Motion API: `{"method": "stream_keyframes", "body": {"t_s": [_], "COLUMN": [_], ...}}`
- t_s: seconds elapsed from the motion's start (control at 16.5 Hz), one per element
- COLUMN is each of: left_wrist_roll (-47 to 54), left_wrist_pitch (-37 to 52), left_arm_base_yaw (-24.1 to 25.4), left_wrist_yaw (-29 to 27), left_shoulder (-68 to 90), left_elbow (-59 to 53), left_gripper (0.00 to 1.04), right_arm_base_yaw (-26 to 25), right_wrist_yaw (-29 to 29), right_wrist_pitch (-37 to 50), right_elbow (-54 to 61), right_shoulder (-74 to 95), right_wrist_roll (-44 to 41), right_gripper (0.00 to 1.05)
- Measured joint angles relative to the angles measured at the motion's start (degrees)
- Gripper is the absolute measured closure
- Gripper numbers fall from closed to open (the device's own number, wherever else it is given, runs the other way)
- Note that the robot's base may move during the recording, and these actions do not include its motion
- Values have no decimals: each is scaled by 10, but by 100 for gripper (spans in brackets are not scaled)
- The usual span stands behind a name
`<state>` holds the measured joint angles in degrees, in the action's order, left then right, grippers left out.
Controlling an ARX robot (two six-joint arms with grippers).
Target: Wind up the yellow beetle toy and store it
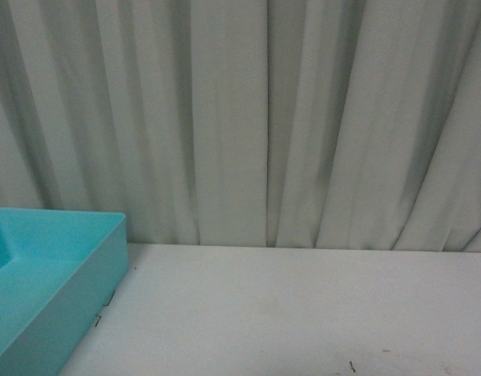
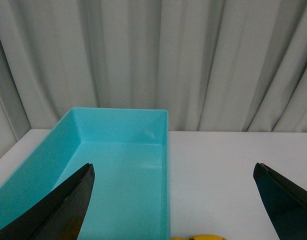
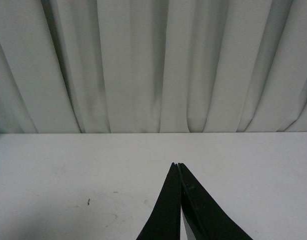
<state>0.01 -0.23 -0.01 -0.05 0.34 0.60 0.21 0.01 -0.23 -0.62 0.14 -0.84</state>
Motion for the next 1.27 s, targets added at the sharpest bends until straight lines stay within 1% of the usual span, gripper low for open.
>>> {"method": "stream_keyframes", "body": {"t_s": [0.06,0.12,0.36,0.49,0.61,0.67,0.73,0.79,0.85,0.91,0.97,1.03,1.15,1.27], "left_wrist_roll": [0,0,0,0,0,-5,-71,-155,-223,-247,-251,-242,-191,-103], "left_wrist_pitch": [0,0,0,0,0,-9,-139,-209,-184,-141,-97,-42,55,138], "left_arm_base_yaw": [0,0,0,0,0,-2,-41,-59,-43,-36,-36,-30,-22,-30], "left_wrist_yaw": [0,0,0,0,0,-5,-98,-183,-228,-237,-229,-206,-171,-110], "left_shoulder": [0,0,0,0,0,2,64,178,230,267,304,357,476,583], "left_elbow": [0,0,0,0,0,1,53,117,140,157,169,181,213,261], "left_gripper": [7,7,7,7,7,7,7,7,7,7,7,7,7,7], "right_arm_base_yaw": [0,0,0,0,0,0,0,0,0,-2,-2,-2,-2,-2], "right_wrist_yaw": [0,0,0,0,0,0,1,-2,0,0,0,0,0,0], "right_wrist_pitch": [0,0,0,0,0,0,0,0,0,0,0,0,-1,0], "right_elbow": [0,0,0,0,0,0,0,0,0,0,0,0,0,0], "right_shoulder": [0,0,0,0,0,0,0,0,0,0,0,0,0,0], "right_wrist_roll": [0,0,0,0,0,0,0,0,0,0,0,0,1,0], "right_gripper": [103,96,53,26,5,7,7,7,7,7,7,7,7,7]}}
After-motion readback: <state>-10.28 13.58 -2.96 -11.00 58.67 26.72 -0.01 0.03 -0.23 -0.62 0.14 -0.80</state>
